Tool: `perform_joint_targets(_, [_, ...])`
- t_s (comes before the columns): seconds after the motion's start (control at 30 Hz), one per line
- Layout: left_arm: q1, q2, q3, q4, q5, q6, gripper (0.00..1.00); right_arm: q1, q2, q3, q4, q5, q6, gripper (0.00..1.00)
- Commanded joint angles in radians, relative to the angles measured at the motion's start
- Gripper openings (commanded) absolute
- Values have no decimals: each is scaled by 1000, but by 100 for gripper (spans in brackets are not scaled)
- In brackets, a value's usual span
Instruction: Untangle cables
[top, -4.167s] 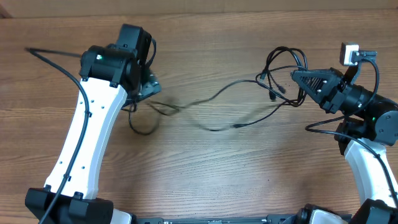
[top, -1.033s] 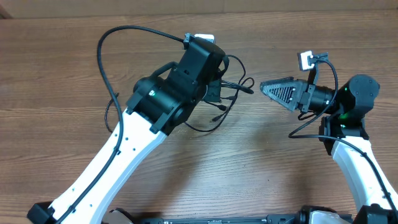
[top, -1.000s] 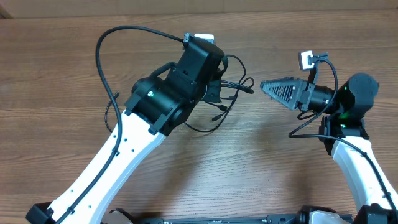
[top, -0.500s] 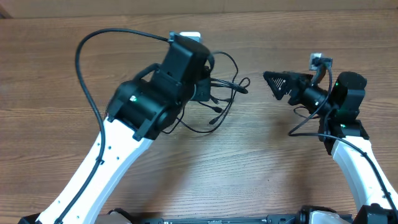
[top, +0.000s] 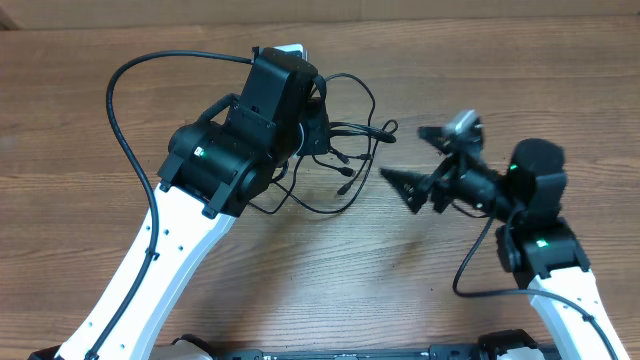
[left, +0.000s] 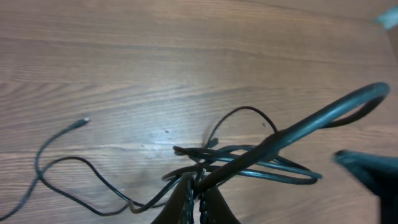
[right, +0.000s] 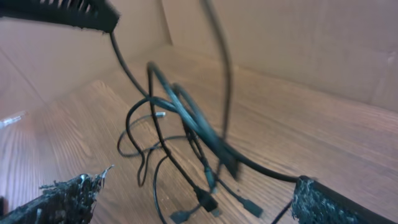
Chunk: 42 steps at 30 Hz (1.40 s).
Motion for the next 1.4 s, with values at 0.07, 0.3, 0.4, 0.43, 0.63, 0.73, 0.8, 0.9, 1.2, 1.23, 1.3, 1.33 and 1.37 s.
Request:
perform_joint_targets(0.07, [6,-25,17,-48,104,0,4,142,-2,10,-9,264,-74,100])
perform_joint_targets(0.3, [5,-25,17,-67,193,-1,4,169,33,10,-21,313,-74,80])
perform_joint_targets(0.4, [5,-24,17,-67,208,-1,4,169,64,10,-40,312,-74,60])
perform_joint_targets(0.43, [5,-24,17,-67,208,-1,4,169,72,10,-43,312,-73,50])
perform_joint_targets(0.63, [6,-24,17,-76,118,-11,4,169,69,10,-47,294,-4,11])
perform_joint_targets(0.73, [6,-24,17,-106,9,-80,4,169,39,10,-47,294,80,8])
perform_joint_targets(0.8, [6,-23,16,-143,-101,-172,4,169,0,10,-46,294,136,6])
perform_joint_targets(0.9, [10,-23,15,-204,-245,-340,4,169,-62,10,-41,294,176,5])
perform_joint_targets(1.2, [68,-23,14,-333,-335,-689,4,167,-282,10,-28,330,230,5])
perform_joint_targets(1.23, [76,-23,14,-344,-334,-713,4,167,-298,10,-28,354,251,5])
perform_joint_targets(1.3, [87,-23,8,-356,-335,-724,4,167,-322,10,-28,396,270,5])
perform_joint_targets(1.33, [93,-23,5,-365,-335,-724,4,167,-330,10,-27,421,286,4])
perform_joint_targets(1.37, [98,-23,2,-371,-335,-724,4,167,-334,10,-27,442,302,4])
